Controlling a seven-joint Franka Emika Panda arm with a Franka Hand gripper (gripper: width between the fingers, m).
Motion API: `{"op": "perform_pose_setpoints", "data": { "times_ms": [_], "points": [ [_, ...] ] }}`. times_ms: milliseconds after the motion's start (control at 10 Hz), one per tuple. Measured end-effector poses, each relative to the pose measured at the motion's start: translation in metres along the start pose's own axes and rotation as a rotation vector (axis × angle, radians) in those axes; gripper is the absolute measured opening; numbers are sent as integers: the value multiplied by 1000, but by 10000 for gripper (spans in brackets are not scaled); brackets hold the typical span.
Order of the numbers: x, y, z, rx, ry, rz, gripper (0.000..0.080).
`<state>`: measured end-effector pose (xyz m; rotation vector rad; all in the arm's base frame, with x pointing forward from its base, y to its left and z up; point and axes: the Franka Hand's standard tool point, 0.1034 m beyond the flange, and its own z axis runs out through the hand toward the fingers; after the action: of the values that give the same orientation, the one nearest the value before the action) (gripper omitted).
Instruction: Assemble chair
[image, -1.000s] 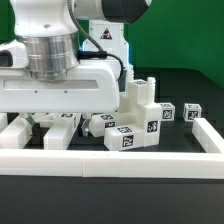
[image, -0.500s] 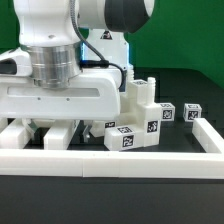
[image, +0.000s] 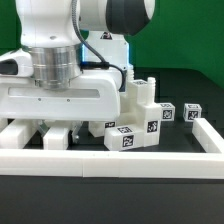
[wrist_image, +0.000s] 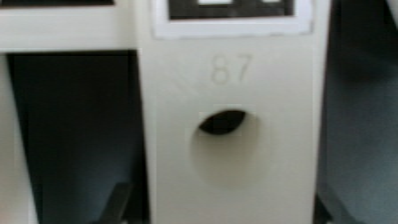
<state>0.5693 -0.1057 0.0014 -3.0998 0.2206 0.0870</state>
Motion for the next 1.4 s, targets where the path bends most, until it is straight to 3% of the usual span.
{"op": "perform_pose_setpoints", "data": {
  "times_ms": [300, 600, 800, 1200, 1400],
  "points": [
    [1, 4, -17, 7, 17, -49, 282],
    [0, 8, -63, 28, 46, -131, 284],
    [7, 4, -80, 34, 71, -147, 284],
    [7, 5, -78, 37, 69, -82, 284],
    [1, 7, -75, 52, 59, 98, 284]
  ]
}}
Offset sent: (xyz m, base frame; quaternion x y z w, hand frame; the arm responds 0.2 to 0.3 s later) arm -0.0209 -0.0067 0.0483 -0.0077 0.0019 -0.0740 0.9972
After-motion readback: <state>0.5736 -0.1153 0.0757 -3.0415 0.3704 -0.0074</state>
